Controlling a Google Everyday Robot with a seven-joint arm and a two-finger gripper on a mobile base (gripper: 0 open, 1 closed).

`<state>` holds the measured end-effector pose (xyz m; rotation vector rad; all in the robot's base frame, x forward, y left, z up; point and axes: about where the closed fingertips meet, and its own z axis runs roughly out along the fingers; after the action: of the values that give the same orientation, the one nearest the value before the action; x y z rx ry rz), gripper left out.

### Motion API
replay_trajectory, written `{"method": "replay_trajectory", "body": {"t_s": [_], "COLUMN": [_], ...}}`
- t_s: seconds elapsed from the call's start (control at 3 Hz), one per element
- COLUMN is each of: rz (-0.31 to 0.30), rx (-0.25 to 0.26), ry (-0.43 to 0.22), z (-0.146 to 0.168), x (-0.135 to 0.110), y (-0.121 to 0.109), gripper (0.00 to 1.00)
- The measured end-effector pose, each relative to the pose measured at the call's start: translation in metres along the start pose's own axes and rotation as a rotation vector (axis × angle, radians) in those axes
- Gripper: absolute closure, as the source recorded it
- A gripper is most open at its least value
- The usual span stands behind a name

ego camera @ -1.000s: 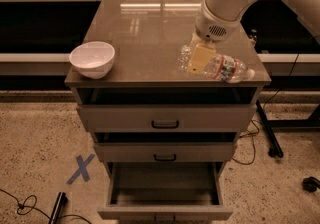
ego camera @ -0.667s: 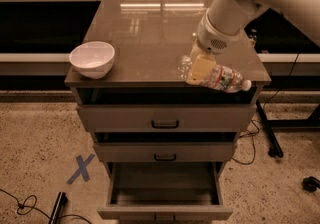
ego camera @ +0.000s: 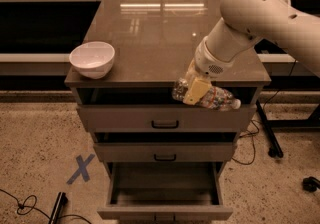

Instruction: Place water bottle into bottom drawer

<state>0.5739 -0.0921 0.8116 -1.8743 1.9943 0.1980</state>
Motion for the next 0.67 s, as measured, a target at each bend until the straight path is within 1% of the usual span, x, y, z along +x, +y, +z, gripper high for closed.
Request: {"method": "replay_trajectory", "body": {"t_s": [0.33, 0.67], "rz": [0.000, -0.029], "rx": [0.000, 0.058], "ry": [0.000, 0.006], "z": [0.000, 0.010], "x": [0.000, -0.002], "y": [0.000, 0.012], "gripper": [1.00, 1.00]}}
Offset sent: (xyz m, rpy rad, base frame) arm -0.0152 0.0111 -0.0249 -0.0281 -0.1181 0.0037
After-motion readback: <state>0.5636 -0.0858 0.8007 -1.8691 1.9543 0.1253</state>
